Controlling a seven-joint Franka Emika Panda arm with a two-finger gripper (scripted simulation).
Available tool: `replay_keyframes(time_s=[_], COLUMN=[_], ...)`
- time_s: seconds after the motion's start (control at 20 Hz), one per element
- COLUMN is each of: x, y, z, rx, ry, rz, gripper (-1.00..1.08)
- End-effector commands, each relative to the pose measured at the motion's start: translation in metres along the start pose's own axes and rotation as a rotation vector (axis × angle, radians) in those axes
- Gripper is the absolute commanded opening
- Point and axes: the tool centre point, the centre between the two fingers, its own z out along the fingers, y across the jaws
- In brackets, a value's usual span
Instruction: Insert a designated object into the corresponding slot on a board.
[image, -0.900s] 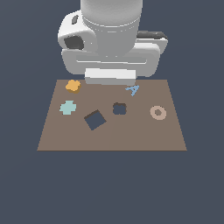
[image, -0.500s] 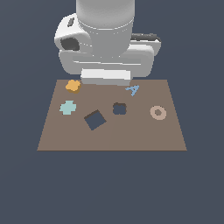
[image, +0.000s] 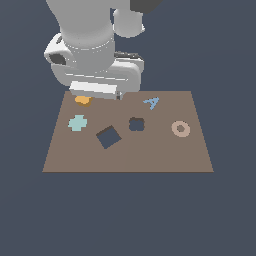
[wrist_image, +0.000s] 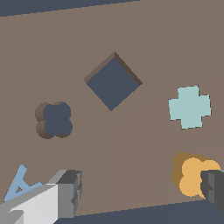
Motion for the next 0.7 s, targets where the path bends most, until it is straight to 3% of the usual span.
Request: replay_keyframes(time_s=[0.0,0.35,0.65], x=[-0.010,-0.031,-0.040], y=[0.023,0.072,0.092], z=[0.016,0.051,0.066], rx=[0.001,0.004,0.008], ry=[0.005,0.017,0.022], rz=[0.030,0.094,0.120], gripper=[1.00,1.00,1.00])
